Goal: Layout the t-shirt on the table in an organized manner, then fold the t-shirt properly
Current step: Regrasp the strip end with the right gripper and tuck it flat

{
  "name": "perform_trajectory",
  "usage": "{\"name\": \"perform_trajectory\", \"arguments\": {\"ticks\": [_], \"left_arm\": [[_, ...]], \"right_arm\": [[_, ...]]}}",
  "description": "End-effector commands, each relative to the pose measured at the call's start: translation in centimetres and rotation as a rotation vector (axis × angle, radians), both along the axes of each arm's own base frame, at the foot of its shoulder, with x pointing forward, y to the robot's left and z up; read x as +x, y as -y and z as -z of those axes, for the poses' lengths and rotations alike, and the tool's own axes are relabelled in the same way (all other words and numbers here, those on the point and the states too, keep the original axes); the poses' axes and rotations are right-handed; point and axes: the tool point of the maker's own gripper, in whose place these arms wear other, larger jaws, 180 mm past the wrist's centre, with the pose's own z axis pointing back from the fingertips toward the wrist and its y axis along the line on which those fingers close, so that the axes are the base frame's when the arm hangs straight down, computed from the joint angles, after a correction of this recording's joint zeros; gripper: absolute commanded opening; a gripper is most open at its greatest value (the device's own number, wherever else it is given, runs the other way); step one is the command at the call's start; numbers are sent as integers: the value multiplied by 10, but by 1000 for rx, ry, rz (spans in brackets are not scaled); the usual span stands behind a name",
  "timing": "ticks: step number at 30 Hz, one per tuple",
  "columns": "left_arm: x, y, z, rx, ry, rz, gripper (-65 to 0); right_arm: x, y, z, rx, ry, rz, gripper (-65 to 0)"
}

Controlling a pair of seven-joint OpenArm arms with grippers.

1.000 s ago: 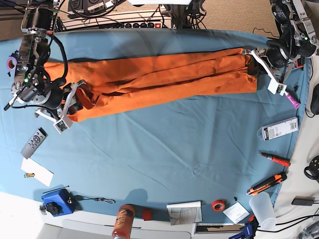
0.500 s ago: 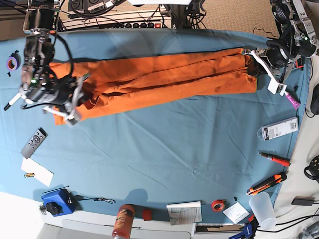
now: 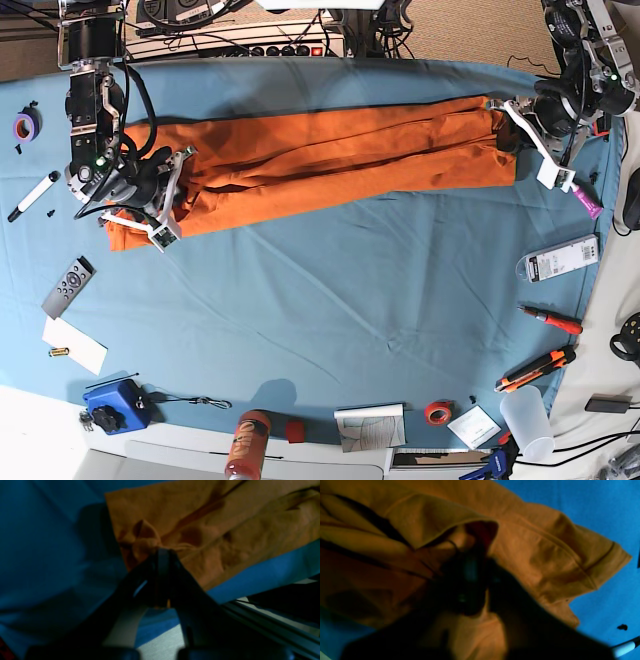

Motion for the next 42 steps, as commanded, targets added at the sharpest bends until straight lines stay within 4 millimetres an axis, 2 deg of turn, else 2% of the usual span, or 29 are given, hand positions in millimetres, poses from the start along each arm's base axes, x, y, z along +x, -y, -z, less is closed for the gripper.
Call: {"name": "perform_trajectory", "arguments": {"ticks": [1, 6, 17, 24, 28, 32, 37, 42], "left_arm": [[5, -1, -9, 6, 37, 7, -650], [5, -1, -9, 6, 37, 7, -650], [4, -1, -8, 7, 30, 9, -650], [-7, 0, -3, 15, -10, 17, -650], [-14, 15, -14, -2, 20, 24, -650], [-18, 29, -18, -36, 38, 18, -650], [-19, 18, -6, 11, 12, -13, -650], [-22, 17, -3, 13, -2, -12, -640]], "right_arm": [[10, 11, -12, -40, 43, 15, -650], [12, 29, -16, -149, 62, 37, -650], [6, 27, -53, -246, 92, 20, -650], [7, 45, -66, -303, 108, 29, -650], [4, 45, -64, -277, 98, 29, -650], [-13, 47, -51, -249, 45, 39, -650], [-37, 49, -32, -246, -23, 41, -650], [-43, 48, -27, -235, -34, 56, -650]]}}
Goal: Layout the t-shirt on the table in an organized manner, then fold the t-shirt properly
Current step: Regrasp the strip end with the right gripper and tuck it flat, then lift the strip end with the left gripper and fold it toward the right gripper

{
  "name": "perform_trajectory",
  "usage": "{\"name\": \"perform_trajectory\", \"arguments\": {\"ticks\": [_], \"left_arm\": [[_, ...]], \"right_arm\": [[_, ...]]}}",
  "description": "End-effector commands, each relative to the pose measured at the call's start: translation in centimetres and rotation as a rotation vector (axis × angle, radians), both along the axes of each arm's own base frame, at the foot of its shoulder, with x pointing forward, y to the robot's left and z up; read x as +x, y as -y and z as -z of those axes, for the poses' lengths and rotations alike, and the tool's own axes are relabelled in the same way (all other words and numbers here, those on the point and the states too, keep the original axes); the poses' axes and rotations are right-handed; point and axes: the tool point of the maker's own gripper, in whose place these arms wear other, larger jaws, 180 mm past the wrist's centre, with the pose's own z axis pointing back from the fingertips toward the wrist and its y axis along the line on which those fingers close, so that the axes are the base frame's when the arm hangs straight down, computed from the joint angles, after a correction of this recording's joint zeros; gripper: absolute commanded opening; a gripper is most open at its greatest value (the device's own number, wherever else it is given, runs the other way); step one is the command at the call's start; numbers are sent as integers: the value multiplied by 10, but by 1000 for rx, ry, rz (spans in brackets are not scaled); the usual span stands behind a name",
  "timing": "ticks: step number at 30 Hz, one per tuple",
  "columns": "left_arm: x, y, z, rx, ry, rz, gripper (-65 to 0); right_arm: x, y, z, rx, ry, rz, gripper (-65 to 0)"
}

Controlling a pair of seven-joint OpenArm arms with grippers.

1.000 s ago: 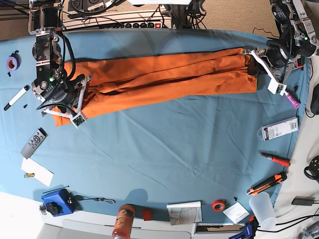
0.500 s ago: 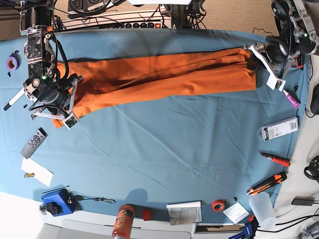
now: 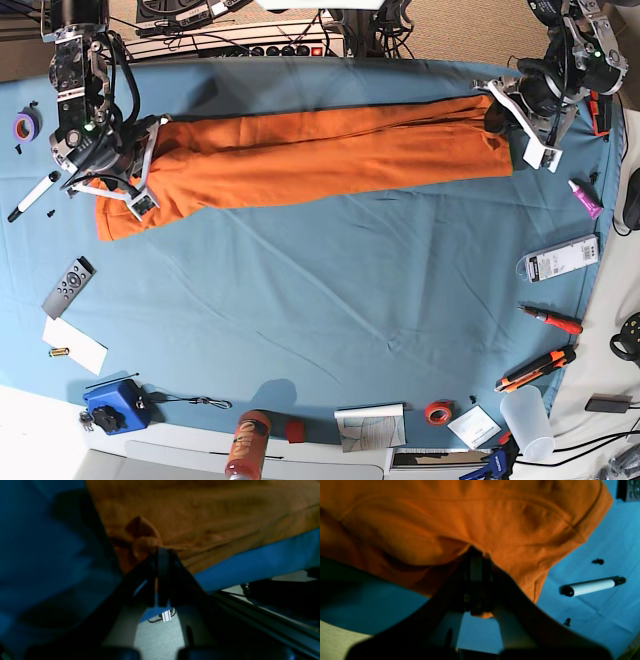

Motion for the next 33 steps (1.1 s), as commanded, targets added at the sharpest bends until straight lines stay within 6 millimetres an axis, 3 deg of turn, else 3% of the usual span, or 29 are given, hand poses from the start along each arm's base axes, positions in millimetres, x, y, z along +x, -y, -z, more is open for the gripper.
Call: {"name": "perform_trajectory", "arguments": {"ticks": [1, 3, 6, 11, 16, 19, 22, 26, 30, 33], "left_arm": [[3, -1, -6, 2, 28, 3, -571], [2, -1, -6, 2, 27, 2, -432], [-2, -4, -3, -11, 2, -47, -320], [-12, -4, -7, 8, -13, -52, -315], [-8, -3, -27, 56, 49, -32, -315], [-10, -13, -29, 119, 44, -75, -315], [-10, -20, -35, 155, 50, -110, -315], [8, -19, -55, 153, 165, -127, -315], [30, -17, -71, 136, 260, -137, -315], [34, -19, -63, 114, 246, -149, -315]], "right_arm": [[8, 6, -11, -20, 37, -1, -650], [8, 5, -11, -19, 38, -3, -650], [8, 5, -11, -17, 41, -4, -534], [4, 8, -10, -31, 18, 9, -507], [5, -3, -12, 68, 19, 10, -507], [7, -1, -17, 108, 38, 34, -506], [11, 16, -28, 98, 79, 86, -506], [16, 47, -50, 89, 158, 184, -506], [21, 64, -74, 168, 262, 255, -506], [25, 71, -89, 209, 330, 283, -506]]}}
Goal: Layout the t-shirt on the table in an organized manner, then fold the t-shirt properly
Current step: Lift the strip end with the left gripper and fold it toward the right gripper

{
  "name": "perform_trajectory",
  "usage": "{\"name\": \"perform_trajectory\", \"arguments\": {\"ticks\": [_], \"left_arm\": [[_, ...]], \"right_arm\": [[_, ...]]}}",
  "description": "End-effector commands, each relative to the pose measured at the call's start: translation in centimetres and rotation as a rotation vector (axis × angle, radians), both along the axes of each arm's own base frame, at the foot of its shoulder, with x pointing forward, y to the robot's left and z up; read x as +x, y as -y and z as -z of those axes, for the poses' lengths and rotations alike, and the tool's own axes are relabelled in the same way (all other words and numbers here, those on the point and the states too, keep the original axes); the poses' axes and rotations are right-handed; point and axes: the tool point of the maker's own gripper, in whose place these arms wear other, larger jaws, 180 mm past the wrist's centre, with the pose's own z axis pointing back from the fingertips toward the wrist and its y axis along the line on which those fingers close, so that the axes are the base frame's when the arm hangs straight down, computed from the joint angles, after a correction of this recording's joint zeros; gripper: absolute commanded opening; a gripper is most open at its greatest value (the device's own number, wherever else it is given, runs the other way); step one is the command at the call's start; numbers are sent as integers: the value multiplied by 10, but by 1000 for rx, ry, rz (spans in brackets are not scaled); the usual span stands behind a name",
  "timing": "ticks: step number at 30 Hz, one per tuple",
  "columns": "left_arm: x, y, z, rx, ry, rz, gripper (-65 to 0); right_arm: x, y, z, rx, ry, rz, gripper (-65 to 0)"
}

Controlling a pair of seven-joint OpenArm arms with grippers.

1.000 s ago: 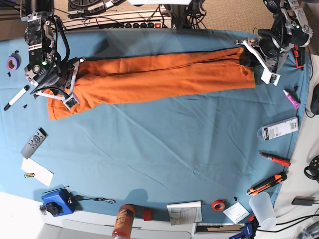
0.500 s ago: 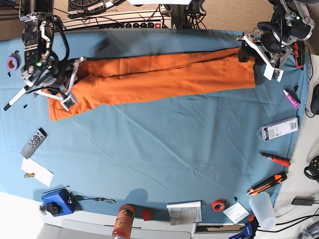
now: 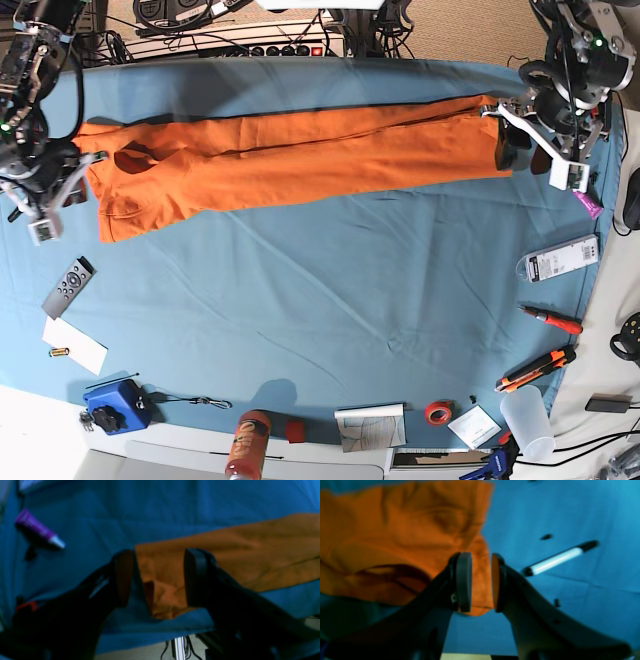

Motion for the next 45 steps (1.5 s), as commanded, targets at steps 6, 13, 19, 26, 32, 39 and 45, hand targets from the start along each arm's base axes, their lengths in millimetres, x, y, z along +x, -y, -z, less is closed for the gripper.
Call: {"name": "perform_trajectory", "arguments": {"ticks": [6, 13, 19, 26, 32, 39, 45], "left_arm": [[-22, -4, 61, -140, -200, -51, -315], [-38, 16, 87, -307, -302, -13, -315], [-37, 15, 90, -317, -309, -27, -316], [-33, 29, 83, -405, -269, 23, -567], [-25, 33, 77, -399, -226, 73, -650], [1, -16, 65, -231, -174, 32, -650], [9, -80, 43, -56, -144, -11, -650]], "right_arm": [[10, 4, -20, -19, 78, -19, -506], [11, 4, -20, -18, 83, -20, -506], [11, 4, -20, -17, 83, -20, -506], [12, 4, -21, -16, 92, -22, -506], [14, 3, -23, -13, 107, -26, -506], [22, 3, -31, -24, 167, -36, -506], [24, 4, -33, -35, 186, -34, -506]]}}
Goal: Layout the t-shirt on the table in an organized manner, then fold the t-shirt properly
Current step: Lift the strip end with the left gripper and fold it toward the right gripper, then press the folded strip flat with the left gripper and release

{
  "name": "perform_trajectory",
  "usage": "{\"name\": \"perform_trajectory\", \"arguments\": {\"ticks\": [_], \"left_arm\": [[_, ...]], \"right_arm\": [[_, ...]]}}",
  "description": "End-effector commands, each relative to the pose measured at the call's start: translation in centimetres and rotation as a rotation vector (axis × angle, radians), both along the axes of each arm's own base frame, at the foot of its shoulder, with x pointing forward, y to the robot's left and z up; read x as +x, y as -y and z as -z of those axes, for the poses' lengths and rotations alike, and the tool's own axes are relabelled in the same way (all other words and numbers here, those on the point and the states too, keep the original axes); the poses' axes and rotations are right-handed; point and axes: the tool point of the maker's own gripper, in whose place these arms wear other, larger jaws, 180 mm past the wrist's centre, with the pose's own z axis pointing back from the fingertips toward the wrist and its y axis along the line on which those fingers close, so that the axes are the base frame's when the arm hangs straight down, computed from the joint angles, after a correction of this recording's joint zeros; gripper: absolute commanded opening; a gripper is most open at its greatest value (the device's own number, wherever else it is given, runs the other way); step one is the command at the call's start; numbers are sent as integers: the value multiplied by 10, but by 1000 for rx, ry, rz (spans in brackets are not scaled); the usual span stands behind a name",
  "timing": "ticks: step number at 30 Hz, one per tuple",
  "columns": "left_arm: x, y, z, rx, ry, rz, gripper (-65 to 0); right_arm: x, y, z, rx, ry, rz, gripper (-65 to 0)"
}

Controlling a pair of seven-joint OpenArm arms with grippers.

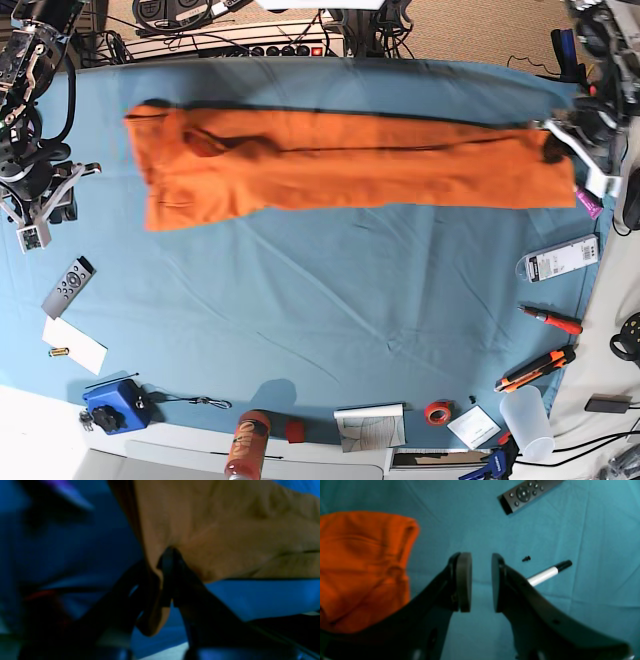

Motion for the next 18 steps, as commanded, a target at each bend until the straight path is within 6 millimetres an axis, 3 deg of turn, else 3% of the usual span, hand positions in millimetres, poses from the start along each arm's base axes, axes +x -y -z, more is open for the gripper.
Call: {"name": "perform_trajectory", "arguments": {"ticks": [1, 3, 10, 15, 18], "left_arm": [[7, -5, -12, 20, 41, 10, -650], [9, -2, -18, -5, 53, 38, -650], [2, 50, -55, -62, 168, 255, -650], [-21, 108, -76, 9, 214, 474, -650], [-18, 136, -78, 22, 242, 501, -650]], "right_arm": [[7, 1, -15, -14, 49, -10, -506], [9, -2, -14, 1, 60, -8, -506], [12, -20, -3, 87, 93, 2, -506], [11, -27, 3, 117, 92, 10, -506], [11, -28, 5, 124, 91, 12, -506]]}}
